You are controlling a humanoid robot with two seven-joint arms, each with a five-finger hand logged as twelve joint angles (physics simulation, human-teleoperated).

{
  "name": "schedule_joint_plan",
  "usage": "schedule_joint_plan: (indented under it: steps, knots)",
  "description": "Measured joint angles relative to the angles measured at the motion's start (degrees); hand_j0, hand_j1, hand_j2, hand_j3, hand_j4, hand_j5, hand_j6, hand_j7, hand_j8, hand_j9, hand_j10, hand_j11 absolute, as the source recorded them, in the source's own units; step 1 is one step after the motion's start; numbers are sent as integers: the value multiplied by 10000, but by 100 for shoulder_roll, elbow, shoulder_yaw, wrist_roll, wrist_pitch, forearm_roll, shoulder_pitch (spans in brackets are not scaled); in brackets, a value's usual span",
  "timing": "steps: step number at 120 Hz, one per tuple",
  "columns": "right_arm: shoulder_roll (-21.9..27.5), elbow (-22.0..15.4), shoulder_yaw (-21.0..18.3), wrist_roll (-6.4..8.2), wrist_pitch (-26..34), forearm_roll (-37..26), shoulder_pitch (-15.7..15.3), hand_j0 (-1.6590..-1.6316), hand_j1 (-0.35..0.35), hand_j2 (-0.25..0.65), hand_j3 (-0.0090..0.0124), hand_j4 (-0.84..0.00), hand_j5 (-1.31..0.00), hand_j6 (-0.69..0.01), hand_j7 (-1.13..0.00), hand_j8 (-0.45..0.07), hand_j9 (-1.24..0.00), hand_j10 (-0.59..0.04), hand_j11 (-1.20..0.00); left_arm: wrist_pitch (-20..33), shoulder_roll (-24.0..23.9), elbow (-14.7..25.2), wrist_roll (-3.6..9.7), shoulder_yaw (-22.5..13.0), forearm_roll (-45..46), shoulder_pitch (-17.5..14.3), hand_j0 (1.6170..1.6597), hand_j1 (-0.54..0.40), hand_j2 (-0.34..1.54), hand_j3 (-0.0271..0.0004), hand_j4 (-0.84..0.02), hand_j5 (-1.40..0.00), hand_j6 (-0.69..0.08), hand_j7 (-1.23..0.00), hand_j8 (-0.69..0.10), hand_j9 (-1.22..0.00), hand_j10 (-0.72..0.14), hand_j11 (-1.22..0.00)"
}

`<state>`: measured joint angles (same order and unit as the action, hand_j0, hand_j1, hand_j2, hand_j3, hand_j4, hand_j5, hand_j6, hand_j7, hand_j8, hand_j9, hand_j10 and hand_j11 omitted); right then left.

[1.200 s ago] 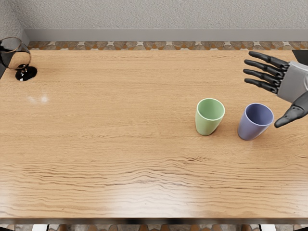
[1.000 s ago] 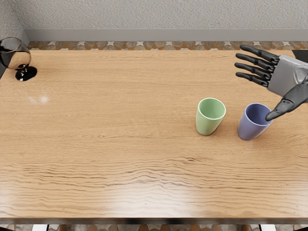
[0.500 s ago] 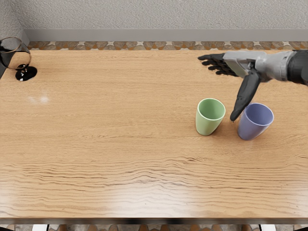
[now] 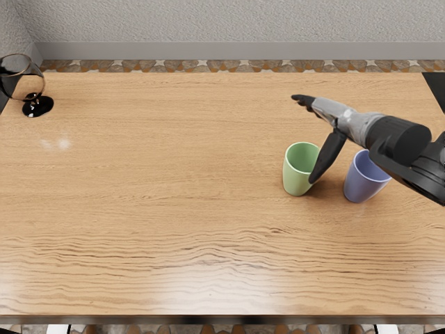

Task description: Pick up cup and place in cup with right hand

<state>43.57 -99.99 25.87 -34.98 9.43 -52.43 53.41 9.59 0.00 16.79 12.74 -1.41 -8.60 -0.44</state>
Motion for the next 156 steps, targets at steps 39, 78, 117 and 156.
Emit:
schedule_joint_plan:
  steps: [39,78,117,156]
  knots:
    - [-245,-1,-58,-2,529,-514,-553,-16581,-3001,-64,0,-441,-546,-457,-542,-447,-545,-438,-544,-1,0,0,0,1,1,0,16581,3490,0,0,0,0,0,0,0,0,0,0]
    - [-273,-1,-79,-2,775,-580,-622,-16581,-1682,-282,0,-1544,-1980,-1559,-1976,-1551,-1979,-1541,-1978,0,0,0,-1,1,0,0,16581,3490,0,0,0,0,0,0,0,0,1,0]
    - [-290,-1,-232,-2,780,-582,-631,-16580,-956,-400,0,-2151,-2768,-2166,-2764,-2158,-2767,-2148,-2766,-1,0,0,-1,1,0,0,16581,3490,0,0,0,0,0,0,0,0,1,0]
    - [-259,-1,-308,-2,773,-582,-631,-16580,-314,-505,0,-2687,-3465,-2702,-3460,-2694,-3463,-2684,-3462,0,0,0,0,0,-1,0,16581,3490,0,0,0,0,0,0,0,0,1,0]
